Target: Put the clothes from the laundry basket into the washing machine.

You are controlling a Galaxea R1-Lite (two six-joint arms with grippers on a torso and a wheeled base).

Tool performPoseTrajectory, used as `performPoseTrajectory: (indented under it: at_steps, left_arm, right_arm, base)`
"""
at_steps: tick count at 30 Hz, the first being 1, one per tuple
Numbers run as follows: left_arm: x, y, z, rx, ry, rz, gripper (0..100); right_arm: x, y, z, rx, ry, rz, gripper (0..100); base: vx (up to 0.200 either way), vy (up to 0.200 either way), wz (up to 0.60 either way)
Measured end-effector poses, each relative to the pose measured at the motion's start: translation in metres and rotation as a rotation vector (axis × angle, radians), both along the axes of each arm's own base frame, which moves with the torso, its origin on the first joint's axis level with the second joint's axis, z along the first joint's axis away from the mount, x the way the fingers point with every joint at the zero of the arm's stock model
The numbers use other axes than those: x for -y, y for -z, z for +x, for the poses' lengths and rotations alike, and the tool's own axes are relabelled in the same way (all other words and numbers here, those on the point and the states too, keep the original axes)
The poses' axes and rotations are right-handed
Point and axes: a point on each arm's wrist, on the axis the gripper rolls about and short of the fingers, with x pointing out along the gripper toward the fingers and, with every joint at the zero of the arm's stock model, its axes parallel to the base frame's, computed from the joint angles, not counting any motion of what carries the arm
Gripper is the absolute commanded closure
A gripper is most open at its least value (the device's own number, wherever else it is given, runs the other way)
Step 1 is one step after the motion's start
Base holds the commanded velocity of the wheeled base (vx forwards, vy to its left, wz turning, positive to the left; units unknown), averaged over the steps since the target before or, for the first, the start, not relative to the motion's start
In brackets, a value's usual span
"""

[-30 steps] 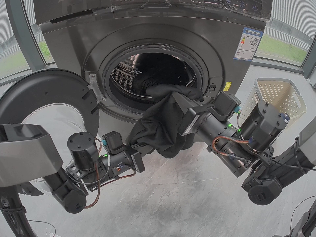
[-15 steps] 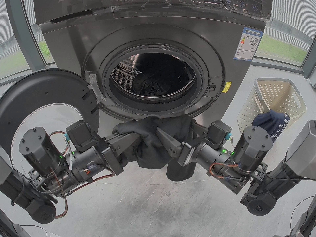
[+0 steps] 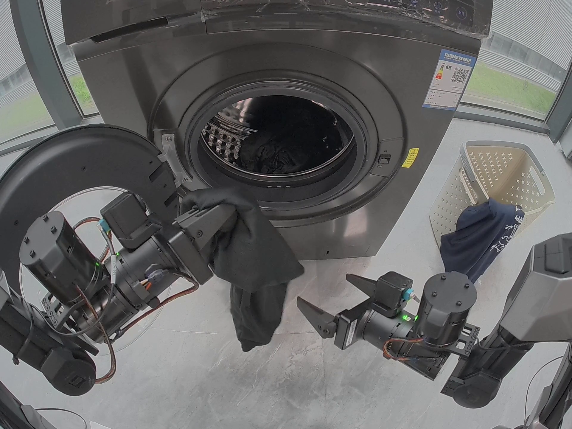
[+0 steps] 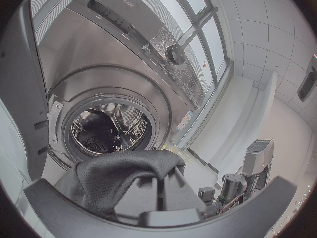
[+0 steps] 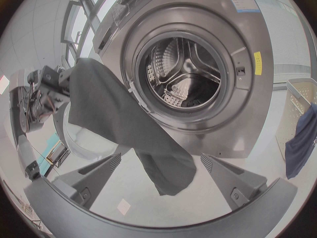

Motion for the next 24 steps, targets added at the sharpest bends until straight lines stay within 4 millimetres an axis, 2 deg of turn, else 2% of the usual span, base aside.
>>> performPoseTrajectory:
  at_steps: [4,8,24]
  left_arm:
    - [-0.001,-0.001,0.001,0.005,-0.006,-0.002,100]
    - [-0.001,-0.001,0.001,0.005,-0.008,-0.001,100]
    - [0.003,0.012,0.011,-0.041,-0.066,0.014,100]
  right_arm:
    - [0.002,0.015,-0.004,-0.047,-0.001,-0.047,0]
    - [0.001,0.022,-0.003,-0.063,-0.002,-0.063,0]
    - [-0.022,0.01,-0.004,0.007,-0.053,0.008,0]
  base:
    - [0.0,0.0,0.0]
    - [0.0,0.0,0.0]
    - [0.0,0.0,0.0]
